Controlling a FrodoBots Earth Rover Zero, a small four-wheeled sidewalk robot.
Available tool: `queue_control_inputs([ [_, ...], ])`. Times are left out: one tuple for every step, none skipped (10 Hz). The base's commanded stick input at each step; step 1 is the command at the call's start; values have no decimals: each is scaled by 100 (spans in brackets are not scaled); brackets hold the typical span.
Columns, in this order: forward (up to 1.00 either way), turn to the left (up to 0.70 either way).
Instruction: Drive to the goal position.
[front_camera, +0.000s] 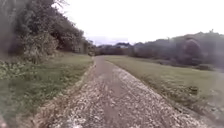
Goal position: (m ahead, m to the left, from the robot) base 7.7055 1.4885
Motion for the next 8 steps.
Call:
queue_control_inputs([
  [70,0],
  [70,0],
  [70,0],
  [70,0],
  [70,0],
  [70,0],
  [70,0],
  [70,0],
])
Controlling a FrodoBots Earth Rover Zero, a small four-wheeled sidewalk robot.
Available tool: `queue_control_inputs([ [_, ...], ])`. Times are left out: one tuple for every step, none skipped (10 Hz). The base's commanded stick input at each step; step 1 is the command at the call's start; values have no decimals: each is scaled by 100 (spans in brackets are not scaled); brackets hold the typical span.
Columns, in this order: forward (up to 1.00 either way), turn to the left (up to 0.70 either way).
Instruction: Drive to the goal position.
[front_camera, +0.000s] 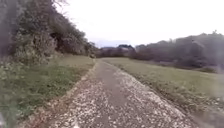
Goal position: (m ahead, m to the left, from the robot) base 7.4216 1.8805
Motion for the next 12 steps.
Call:
queue_control_inputs([
  [70,0],
  [70,0],
  [70,0],
  [70,0],
  [70,0],
  [70,0],
  [70,0],
  [70,0],
  [70,0],
  [70,0],
  [70,0],
  [70,0],
])
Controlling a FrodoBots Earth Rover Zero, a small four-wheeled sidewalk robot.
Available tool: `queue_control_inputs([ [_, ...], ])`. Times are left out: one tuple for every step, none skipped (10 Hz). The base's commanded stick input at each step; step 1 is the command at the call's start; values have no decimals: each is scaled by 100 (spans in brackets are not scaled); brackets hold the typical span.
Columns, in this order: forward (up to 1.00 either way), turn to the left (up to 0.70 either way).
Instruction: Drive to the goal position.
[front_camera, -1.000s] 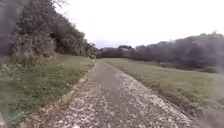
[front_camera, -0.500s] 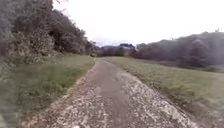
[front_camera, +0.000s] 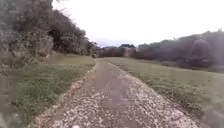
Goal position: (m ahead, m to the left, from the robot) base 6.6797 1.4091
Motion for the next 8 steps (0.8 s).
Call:
queue_control_inputs([
  [70,0],
  [70,0],
  [70,0],
  [70,0],
  [70,0],
  [70,0],
  [70,0],
  [70,0],
])
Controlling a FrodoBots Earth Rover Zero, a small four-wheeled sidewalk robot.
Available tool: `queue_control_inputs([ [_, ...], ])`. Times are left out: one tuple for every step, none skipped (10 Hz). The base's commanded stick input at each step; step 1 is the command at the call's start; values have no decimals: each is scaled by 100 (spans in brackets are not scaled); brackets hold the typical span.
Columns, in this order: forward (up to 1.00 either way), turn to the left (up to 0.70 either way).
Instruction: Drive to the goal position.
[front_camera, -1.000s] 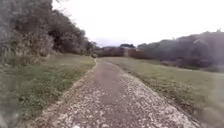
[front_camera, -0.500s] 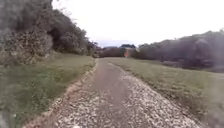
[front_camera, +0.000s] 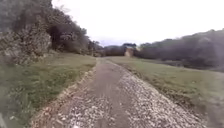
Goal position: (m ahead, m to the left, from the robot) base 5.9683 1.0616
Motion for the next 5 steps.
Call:
queue_control_inputs([
  [70,0],
  [70,0],
  [70,0],
  [70,0],
  [70,0],
])
